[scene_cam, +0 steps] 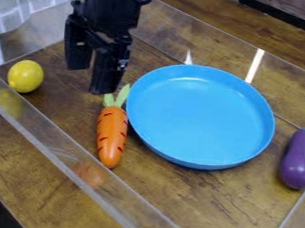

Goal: Put the lemon on the blue tray

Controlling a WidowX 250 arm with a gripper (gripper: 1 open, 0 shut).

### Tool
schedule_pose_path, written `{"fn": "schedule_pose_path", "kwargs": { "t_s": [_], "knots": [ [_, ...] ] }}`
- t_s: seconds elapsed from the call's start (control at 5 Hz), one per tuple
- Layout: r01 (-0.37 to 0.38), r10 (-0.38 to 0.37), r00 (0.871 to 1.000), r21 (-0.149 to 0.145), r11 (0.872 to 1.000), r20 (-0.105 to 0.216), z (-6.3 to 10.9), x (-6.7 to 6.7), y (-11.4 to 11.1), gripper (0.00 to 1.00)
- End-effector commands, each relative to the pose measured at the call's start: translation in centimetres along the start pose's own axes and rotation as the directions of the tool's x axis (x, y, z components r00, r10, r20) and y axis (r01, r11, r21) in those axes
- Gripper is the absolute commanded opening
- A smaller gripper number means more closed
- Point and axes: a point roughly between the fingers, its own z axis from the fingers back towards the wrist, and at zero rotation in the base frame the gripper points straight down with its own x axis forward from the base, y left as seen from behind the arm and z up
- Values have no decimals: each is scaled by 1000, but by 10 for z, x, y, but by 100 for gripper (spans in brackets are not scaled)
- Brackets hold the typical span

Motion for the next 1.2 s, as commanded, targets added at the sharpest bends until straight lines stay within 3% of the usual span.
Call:
{"fn": "schedule_pose_path", "kwargs": {
  "t_s": [0.0, 0.6, 1.0],
  "knots": [
    [8, -8, 1000, 13, 1000, 24, 5, -4, 9, 100],
    [81, -81, 997, 13, 997, 8, -5, -12, 14, 100],
    [104, -104, 994, 18, 994, 16, -8, -22, 22, 100]
  ]
}}
